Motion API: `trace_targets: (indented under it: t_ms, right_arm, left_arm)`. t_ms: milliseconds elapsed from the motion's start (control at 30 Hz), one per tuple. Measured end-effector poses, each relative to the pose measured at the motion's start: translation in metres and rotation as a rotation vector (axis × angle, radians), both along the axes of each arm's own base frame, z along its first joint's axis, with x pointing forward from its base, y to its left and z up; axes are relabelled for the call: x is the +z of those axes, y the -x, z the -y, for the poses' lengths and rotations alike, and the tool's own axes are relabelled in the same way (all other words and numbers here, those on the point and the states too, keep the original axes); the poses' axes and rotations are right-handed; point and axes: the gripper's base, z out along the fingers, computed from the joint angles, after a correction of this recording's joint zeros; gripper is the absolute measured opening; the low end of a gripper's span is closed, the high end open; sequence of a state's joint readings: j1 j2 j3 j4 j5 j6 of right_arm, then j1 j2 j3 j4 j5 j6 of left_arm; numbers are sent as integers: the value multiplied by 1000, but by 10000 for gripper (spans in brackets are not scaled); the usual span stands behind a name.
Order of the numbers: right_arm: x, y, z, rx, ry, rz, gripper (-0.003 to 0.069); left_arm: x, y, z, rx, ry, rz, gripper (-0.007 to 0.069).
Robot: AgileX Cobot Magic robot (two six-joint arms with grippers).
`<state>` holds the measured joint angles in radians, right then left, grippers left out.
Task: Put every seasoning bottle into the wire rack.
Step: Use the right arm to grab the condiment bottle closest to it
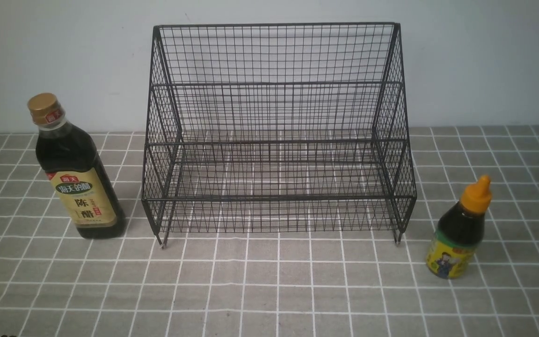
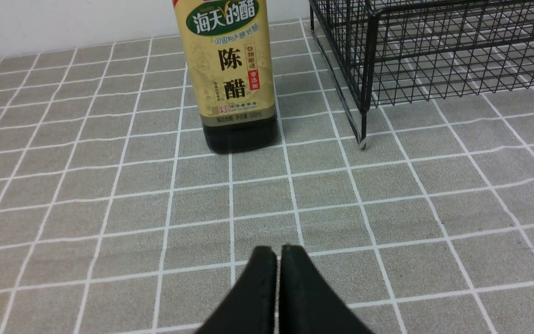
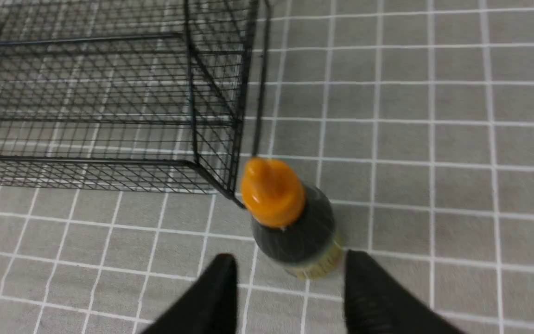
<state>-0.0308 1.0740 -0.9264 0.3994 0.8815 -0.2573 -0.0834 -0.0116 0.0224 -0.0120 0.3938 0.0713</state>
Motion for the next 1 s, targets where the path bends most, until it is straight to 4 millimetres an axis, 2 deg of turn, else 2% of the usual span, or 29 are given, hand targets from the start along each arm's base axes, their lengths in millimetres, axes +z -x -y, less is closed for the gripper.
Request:
trace_targets:
  t_ms: [100, 233, 333, 467, 700, 867, 933, 1000]
  right_arm:
    - [-4, -10, -1, 25, -5, -17, 422]
    - [-21, -27, -4, 53, -24, -82, 546]
    - [-28, -33, -5, 71, -30, -102, 578]
    - [-35, -42, -17, 120, 3, -79, 590]
    - [-46, -58, -23, 102, 57, -42, 589]
    - [-70, -73, -24, 109, 85, -112, 589]
    - [-79, -78, -24, 109, 90, -139, 574]
    - [-86, -81, -24, 106, 92, -158, 507]
  left_arm:
    - [0, 0, 0, 0, 0, 0, -7]
    - [0, 0, 0, 0, 0, 0, -7]
    - [0, 0, 0, 0, 0, 0, -7]
    - [0, 0, 0, 0, 0, 0, -7]
    - [0, 0, 0, 0, 0, 0, -7]
    - [0, 0, 0, 0, 0, 0, -7]
    - [0, 0, 0, 0, 0, 0, -7]
    - [0, 0, 0, 0, 0, 0, -7]
